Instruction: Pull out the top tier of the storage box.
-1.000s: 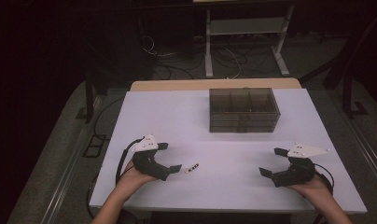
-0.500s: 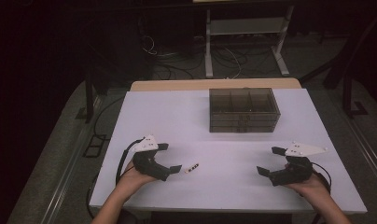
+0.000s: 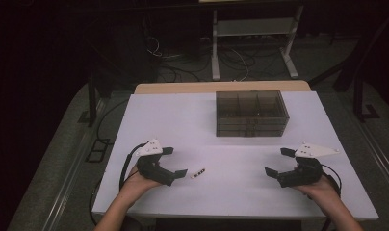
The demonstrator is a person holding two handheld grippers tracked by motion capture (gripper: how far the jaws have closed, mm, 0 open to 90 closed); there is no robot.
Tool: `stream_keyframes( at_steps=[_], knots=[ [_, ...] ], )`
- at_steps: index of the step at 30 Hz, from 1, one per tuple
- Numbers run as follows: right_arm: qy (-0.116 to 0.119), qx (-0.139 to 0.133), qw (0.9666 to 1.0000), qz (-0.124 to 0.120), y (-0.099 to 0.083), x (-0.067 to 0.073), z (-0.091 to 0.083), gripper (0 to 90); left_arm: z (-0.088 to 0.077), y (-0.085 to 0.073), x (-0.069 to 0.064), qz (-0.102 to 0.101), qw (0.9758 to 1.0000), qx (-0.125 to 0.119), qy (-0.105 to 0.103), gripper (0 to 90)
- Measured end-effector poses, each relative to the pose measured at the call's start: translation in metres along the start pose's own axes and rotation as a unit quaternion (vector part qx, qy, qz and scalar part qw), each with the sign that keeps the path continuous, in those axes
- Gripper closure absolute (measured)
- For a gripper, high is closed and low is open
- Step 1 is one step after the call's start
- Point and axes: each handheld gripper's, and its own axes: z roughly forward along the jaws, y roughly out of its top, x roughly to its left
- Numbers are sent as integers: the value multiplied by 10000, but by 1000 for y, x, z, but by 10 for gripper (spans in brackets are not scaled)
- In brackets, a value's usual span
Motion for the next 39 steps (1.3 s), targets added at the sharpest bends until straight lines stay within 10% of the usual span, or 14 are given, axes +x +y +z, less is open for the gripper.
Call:
stream_keyframes(
  at_steps=[39],
  knots=[
    [-92, -115, 9999, 16, 17, -12, 6, 25, -2, 0, 1, -89, 9999, -88, -39, 0]
  ],
)
